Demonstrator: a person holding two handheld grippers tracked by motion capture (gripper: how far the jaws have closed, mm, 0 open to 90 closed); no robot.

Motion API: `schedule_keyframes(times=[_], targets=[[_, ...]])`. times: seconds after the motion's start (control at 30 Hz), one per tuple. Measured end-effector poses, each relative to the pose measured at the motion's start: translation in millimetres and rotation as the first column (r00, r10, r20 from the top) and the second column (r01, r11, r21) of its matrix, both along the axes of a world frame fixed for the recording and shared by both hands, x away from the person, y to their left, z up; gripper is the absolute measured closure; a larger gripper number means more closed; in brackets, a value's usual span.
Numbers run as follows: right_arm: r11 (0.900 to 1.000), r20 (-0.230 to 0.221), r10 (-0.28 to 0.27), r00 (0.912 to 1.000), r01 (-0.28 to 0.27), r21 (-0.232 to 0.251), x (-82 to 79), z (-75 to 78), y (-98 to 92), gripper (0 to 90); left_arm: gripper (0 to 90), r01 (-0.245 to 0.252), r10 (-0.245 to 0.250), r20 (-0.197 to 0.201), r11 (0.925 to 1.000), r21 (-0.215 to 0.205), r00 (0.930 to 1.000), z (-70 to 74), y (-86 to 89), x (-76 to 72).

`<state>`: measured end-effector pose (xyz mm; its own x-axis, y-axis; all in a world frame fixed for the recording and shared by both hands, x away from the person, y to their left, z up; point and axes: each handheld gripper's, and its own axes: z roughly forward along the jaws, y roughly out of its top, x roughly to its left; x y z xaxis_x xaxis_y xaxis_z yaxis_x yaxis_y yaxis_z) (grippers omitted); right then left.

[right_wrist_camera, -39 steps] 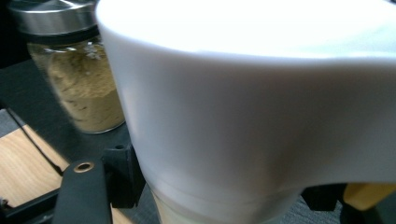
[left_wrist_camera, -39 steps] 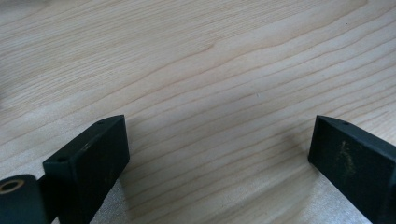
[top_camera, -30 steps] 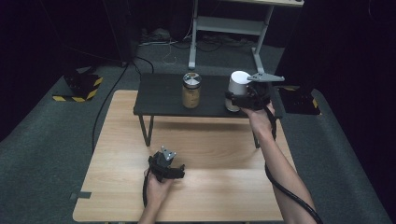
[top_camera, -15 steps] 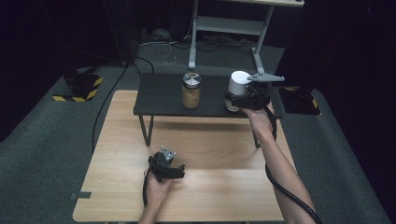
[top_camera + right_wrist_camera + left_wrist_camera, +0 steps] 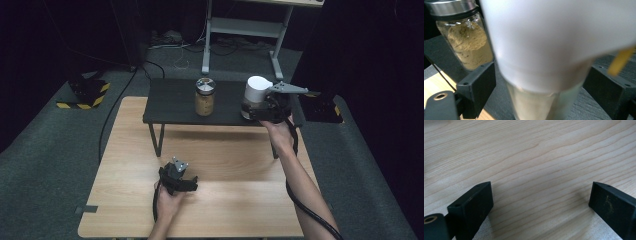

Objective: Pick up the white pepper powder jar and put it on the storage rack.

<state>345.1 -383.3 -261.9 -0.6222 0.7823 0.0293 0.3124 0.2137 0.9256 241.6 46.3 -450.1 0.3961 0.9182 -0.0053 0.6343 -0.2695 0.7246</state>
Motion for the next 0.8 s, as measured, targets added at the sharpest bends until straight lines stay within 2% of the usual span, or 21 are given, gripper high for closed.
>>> schedule_keyframes(times=[0.17, 0.8], targets=[[1.000, 0.012, 0.004, 0.9999, -0.004, -0.008, -5.9, -4.4, -3.5, 11.0, 5.5, 0.000, 0.000, 0.000, 1.0000, 0.000, 1.0000, 0.0, 0.0, 0.0], [0.999, 0.038, 0.028, 0.9989, -0.029, 0.023, -32.5, -31.8, -29.9, 11.4, 5.5, 0.000, 0.000, 0.000, 1.0000, 0.000, 1.0000, 0.0, 0.1, 0.0]])
